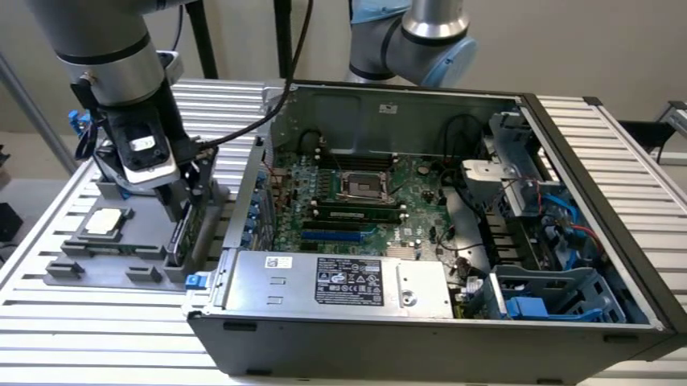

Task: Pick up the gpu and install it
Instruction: 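Pick up the gpu and move the gpu toward the slot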

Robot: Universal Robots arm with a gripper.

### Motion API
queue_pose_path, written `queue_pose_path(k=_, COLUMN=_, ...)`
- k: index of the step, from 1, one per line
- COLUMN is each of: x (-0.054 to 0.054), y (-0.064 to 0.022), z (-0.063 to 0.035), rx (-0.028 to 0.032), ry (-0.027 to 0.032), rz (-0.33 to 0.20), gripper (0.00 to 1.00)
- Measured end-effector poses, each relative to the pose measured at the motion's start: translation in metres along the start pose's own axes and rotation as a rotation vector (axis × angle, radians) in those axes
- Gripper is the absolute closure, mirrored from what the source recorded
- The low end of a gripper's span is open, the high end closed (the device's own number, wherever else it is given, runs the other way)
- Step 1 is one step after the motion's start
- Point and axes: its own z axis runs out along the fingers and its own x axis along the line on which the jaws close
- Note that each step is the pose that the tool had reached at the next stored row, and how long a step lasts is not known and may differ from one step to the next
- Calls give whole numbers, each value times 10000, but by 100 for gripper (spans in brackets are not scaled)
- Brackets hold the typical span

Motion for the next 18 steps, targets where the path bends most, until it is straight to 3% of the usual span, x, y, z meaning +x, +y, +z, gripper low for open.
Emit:
queue_pose_path(k=6, x=-17, y=-3, z=108, rx=6, ry=85, rz=5, gripper=52)
queue_pose_path(k=12, x=-17, y=2, z=181, rx=21, ry=307, rz=16, gripper=52)
queue_pose_path(k=18, x=-12, y=50, z=252, rx=29, ry=419, rz=30, gripper=52)
